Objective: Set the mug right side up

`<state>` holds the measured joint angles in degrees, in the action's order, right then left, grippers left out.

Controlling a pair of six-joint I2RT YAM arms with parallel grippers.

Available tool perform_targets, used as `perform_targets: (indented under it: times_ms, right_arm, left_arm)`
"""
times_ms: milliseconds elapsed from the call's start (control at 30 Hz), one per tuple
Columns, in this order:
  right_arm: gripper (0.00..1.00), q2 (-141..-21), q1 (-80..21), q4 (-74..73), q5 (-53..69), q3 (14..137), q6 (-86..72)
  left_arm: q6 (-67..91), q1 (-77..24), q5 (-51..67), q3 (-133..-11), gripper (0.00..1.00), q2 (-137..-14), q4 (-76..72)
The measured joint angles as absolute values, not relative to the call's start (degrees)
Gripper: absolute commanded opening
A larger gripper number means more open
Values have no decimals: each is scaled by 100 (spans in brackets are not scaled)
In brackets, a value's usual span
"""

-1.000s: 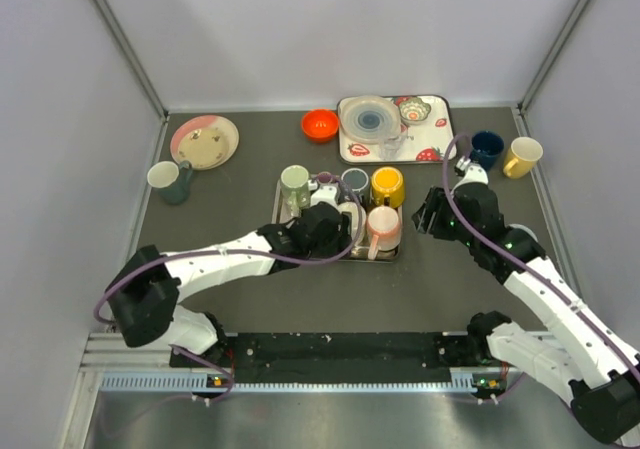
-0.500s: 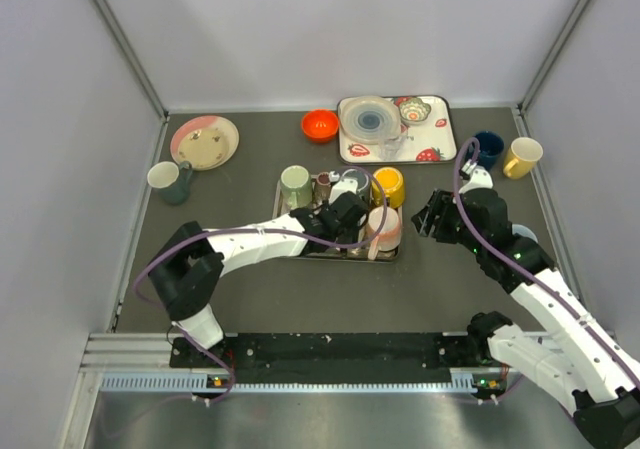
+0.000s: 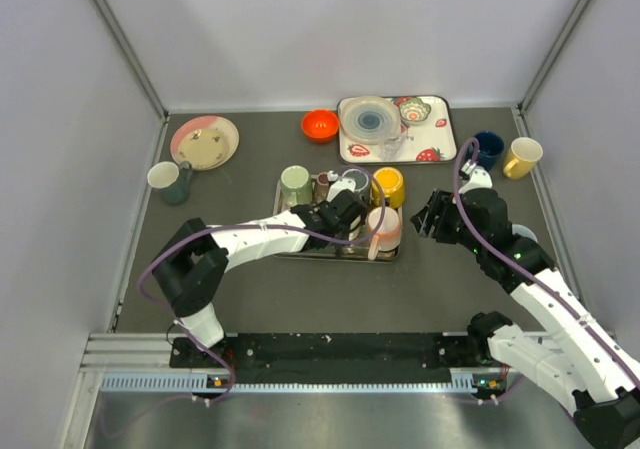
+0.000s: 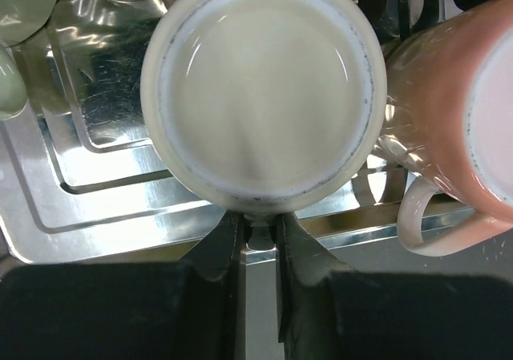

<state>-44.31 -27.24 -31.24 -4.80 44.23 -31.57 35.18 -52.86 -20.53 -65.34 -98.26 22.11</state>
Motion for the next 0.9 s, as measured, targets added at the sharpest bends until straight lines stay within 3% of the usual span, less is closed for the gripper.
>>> perform_targets:
  times_ms: [433,700,900]
  right_arm:
    - [60,-4431,-2724,-3122,-287,4421,-3175]
    - [61,-4292,-2724,-2427,738,3948,-3420]
    - [67,-3739,-2724,-829,1951,3092,-4224]
  left_arm:
    - [3371,-5253,-1831,-6108,0,-9354,2145]
    - [3291,-5253,-1540,-5452,0,-7406,2171]
    - [3450,-5253,-1387,-4648,0,-5776,1017]
